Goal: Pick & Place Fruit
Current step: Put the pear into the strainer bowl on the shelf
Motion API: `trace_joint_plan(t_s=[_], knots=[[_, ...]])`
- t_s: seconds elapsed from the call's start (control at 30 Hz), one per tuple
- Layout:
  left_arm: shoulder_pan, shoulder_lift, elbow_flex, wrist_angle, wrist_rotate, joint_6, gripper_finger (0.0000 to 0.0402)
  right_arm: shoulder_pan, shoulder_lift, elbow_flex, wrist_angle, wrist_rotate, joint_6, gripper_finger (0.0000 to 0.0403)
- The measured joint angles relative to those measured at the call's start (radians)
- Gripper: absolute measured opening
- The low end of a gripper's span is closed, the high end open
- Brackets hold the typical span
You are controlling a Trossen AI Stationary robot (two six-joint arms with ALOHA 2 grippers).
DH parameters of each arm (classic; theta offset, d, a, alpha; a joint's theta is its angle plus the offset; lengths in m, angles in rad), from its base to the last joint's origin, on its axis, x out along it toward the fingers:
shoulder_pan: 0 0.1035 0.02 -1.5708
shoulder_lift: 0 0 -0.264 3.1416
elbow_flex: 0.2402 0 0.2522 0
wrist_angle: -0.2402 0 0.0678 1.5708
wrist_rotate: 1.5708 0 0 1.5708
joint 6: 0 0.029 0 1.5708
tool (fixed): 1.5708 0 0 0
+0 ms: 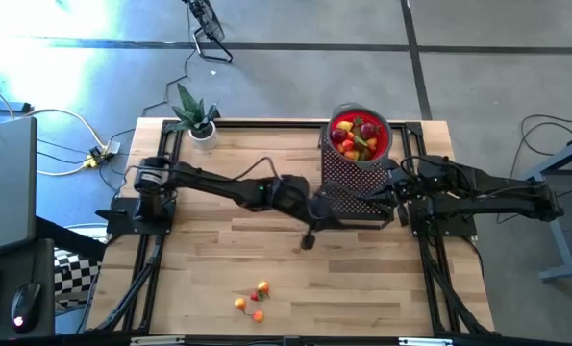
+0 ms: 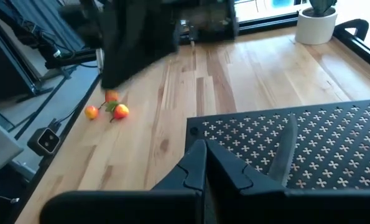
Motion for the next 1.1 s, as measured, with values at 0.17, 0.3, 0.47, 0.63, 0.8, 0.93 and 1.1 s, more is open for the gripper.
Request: trace_joint_plan(t_s=[0.17,0.3,0.47,0.63,0.8,0.93,1.1], knots=[[0.003,-0.111,-0.144,0.109,-0.031,0.013,0.0000,0.000,0.000,0.000,-0.001,0.006,0.003,0.0005],[0.001,-0.203,-0.256,0.123,-0.074,0.017,0.0000,0.000,0.000,0.000,0.027,0.006,0.004,0.0005],[-0.007,-0.341,-0.414,0.208,-0.116,0.015,0.0000,0.000,0.000,0.000,0.050,0.006,0.004,0.0005],[-0.049,-0.443,-0.583,0.332,-0.142,0.078,0.0000,0.000,0.001,0.000,0.062,0.013,0.034,0.0005],[-0.076,-0.526,-0.695,0.392,-0.174,0.080,0.0000,0.000,0.001,0.000,0.057,0.003,0.077,0.0005],[-0.114,-0.585,-0.749,0.395,-0.189,0.037,0.0000,0.000,0.005,0.000,0.059,0.005,0.074,0.0005],[-0.173,-0.634,-0.777,0.376,-0.209,0.039,0.0000,0.000,0.005,0.000,0.056,0.006,0.076,0.0005]])
